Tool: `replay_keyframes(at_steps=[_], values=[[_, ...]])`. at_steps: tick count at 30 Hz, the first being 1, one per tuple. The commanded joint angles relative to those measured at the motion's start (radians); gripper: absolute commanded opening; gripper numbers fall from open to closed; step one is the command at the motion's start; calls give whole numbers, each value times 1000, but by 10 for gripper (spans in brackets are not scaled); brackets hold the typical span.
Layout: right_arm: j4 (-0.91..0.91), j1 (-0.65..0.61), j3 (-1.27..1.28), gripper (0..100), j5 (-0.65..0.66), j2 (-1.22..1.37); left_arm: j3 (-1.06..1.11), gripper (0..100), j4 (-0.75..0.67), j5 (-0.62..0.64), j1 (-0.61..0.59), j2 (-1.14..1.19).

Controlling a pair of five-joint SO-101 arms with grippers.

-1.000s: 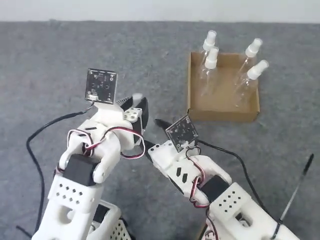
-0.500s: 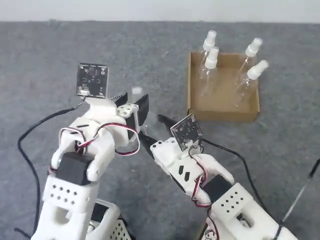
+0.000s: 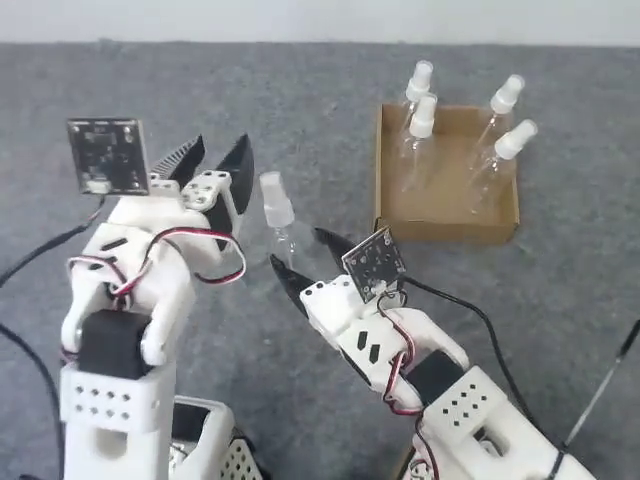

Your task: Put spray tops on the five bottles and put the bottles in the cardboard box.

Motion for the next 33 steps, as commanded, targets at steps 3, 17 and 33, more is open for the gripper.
replay_keyframes(at_steps=[3,17,33], values=[[-24,15,-21,6,-11,-38,10,166,-77,-38,6,55],[-24,15,-21,6,-11,-38,2,166,80,-110,8,127],[-19,19,-21,6,-8,-38,-4,166,129,-112,-5,-11]])
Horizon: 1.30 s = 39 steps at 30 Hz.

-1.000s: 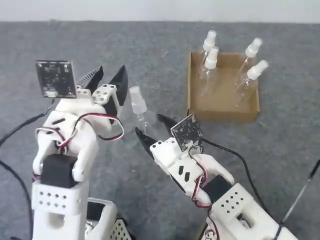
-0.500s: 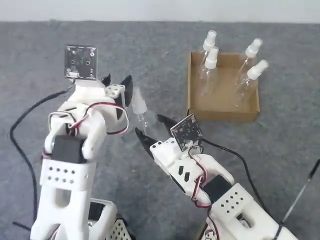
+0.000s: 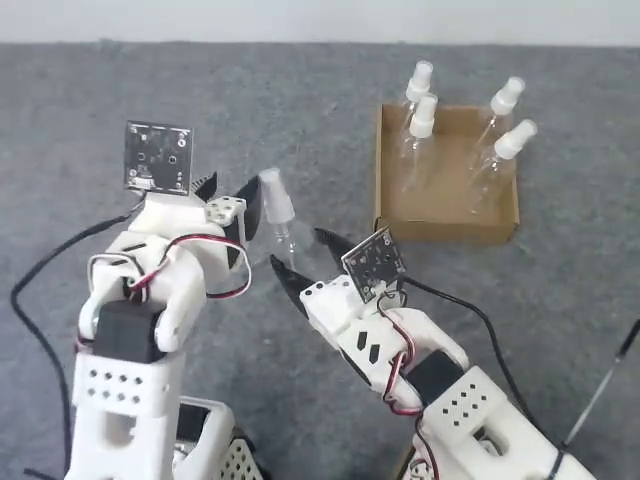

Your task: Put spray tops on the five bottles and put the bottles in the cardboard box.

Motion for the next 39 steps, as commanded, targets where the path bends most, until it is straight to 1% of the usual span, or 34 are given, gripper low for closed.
replay_keyframes(at_steps=[1,4,6,7,10,12,14,18,21,24,27,30,34,39], values=[[-19,30,-23,6,-8,-38,-116,166,31,-8,-8,-31],[-16,94,-35,6,-9,-47,-151,166,100,-3,-8,-37],[24,128,-75,6,-11,-47,-114,165,118,-3,-8,-71],[59,137,-103,6,-11,-47,-74,161,104,-3,-8,-101],[136,165,-195,6,-11,-36,108,136,-9,-5,-2,-229],[165,177,-249,6,-8,-35,249,134,-97,-5,5,-308],[191,185,-299,6,-6,-21,361,134,-150,-5,17,-374],[220,183,-396,6,-9,90,461,135,-160,-12,101,-440],[222,180,-476,6,-11,209,510,136,-166,-41,169,-468],[219,166,-555,6,-12,317,545,176,-167,-43,210,-499],[225,120,-626,6,-11,409,567,250,-167,-38,226,-528],[232,81,-678,6,-6,470,590,295,-181,8,224,-542],[338,77,-750,6,-9,483,625,304,-227,15,218,-542],[479,65,-790,6,-8,412,636,303,-252,15,218,-540]])
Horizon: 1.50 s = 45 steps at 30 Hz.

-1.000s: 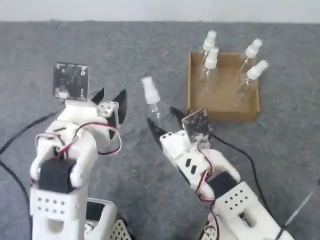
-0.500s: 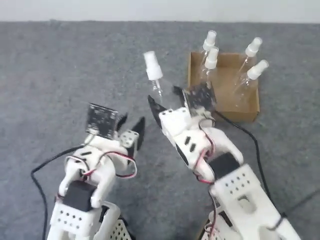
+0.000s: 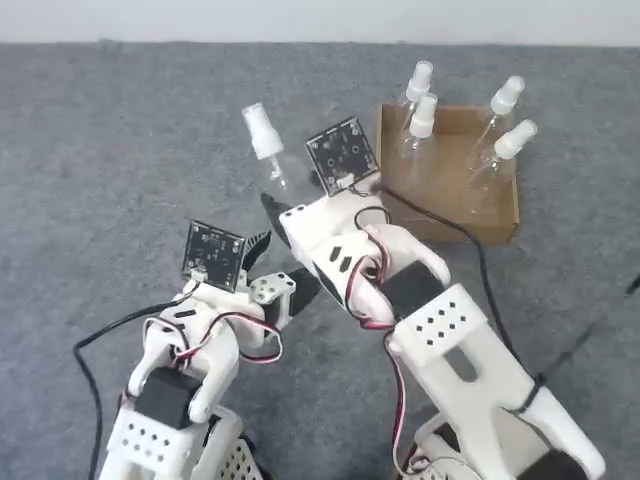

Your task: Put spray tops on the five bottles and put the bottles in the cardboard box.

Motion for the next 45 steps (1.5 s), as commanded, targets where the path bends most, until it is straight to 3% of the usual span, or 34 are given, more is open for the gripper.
replay_keyframes(at_steps=[1,15,30,37,45], values=[[73,-15,-78,6,-8,-91,-7,302,-40,12,-3,-12],[252,-7,-74,6,38,-272,-7,302,-37,12,-3,-12],[357,97,-74,6,74,-314,-7,301,-35,12,-3,-12],[338,96,-75,6,74,-308,-7,301,-34,11,5,-12],[194,41,-17,6,74,-274,-7,301,-34,11,0,-12]])
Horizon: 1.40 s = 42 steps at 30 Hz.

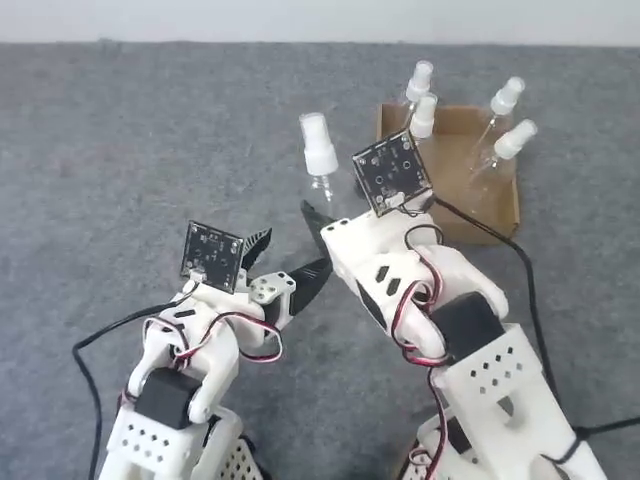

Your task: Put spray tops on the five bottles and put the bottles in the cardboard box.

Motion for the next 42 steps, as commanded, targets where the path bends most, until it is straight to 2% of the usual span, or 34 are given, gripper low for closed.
replay_keyframes(at_steps=[1,6,20,23,29,32,38,42], values=[[-42,-45,-15,6,9,-7,-7,301,-20,9,-2,-12],[-7,-82,-18,6,9,-30,-7,301,-20,9,-3,-12],[131,-76,-14,6,17,-154,7,301,-25,9,-3,-18],[125,-5,-20,6,17,-153,7,301,-21,9,-3,-18],[124,300,-29,6,18,-153,8,301,-21,9,-3,-18],[73,414,-11,6,18,-148,8,301,-23,9,-3,-18],[-58,522,17,6,14,-4,8,301,-21,9,-3,-18],[-194,550,17,6,9,134,8,301,-21,9,-3,-18]])
